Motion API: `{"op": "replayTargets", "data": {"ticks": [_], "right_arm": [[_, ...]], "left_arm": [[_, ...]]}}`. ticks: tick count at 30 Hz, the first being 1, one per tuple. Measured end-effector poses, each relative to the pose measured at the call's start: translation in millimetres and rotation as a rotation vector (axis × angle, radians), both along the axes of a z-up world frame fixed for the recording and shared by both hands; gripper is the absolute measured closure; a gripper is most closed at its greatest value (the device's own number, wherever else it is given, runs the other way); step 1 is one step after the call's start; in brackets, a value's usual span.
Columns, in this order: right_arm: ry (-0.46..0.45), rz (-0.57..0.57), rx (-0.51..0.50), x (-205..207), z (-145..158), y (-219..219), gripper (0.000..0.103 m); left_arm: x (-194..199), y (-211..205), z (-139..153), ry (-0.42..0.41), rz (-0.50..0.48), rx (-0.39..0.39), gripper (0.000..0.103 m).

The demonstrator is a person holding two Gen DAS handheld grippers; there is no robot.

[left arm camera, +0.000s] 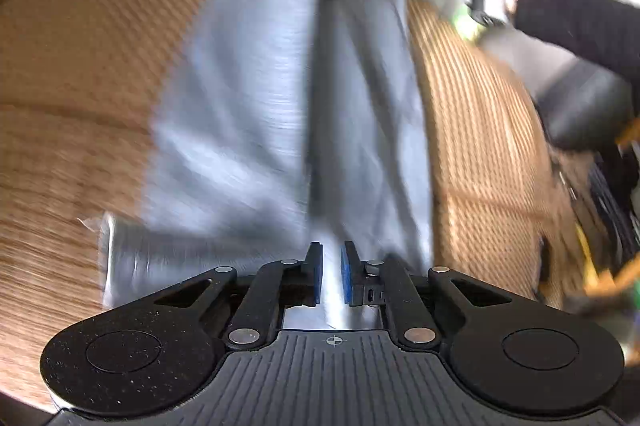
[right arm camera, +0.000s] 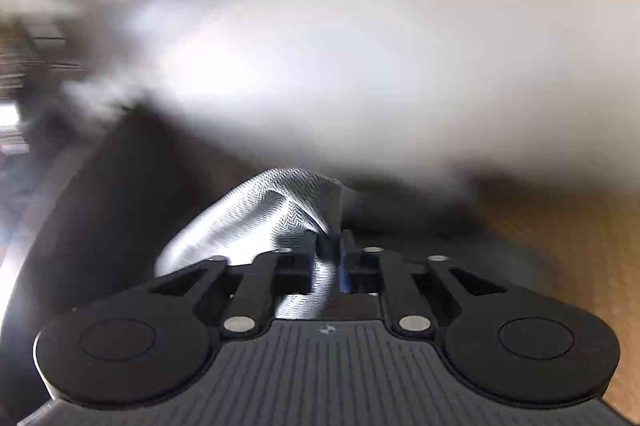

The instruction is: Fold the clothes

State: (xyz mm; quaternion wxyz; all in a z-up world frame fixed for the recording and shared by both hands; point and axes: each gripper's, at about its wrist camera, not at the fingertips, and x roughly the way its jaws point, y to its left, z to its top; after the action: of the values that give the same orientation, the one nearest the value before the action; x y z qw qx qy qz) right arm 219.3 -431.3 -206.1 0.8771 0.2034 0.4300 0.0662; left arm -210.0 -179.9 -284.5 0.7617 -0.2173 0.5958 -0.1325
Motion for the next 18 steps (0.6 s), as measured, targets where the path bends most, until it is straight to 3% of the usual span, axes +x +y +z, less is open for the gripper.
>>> {"op": "replayTargets", "data": {"ticks": [2,5,6,9,13,15,18], "right_arm": [[0.091,-0.106,-0.058,-16.4,-32.1,-25.8,0.076],[0.090,-0.140,0.012,-46.0,-38.4,-35.9,0.074],[0.077,-0.120,0.046,-56.9,-34.6,-33.3,0.069],[0.009,0.029,0.085,-78.6,-8.8,2.5,0.062],[-0.108,0.222,0.143,-118.8,28.6,44.1,0.051],[-0.144,0.320,0.159,-147.4,47.8,53.5,0.045],[-0.114,0.478,0.168,-192.6,57.8,76.3,0.045]], "left_arm": [[1.8,-13.6,-6.2,0.019,-0.039,0.010,0.077],[-4.2,-7.8,10.4,-0.007,0.010,0.055,0.074],[-7.7,-0.6,19.2,-0.022,0.050,0.082,0.067],[-19.8,25.6,44.7,-0.079,0.220,0.183,0.051],[-41.7,48.6,55.1,-0.119,0.401,0.358,0.044],[-49.0,56.0,47.7,-0.100,0.455,0.398,0.044],[-58.6,54.2,27.8,-0.043,0.449,0.358,0.044]]}}
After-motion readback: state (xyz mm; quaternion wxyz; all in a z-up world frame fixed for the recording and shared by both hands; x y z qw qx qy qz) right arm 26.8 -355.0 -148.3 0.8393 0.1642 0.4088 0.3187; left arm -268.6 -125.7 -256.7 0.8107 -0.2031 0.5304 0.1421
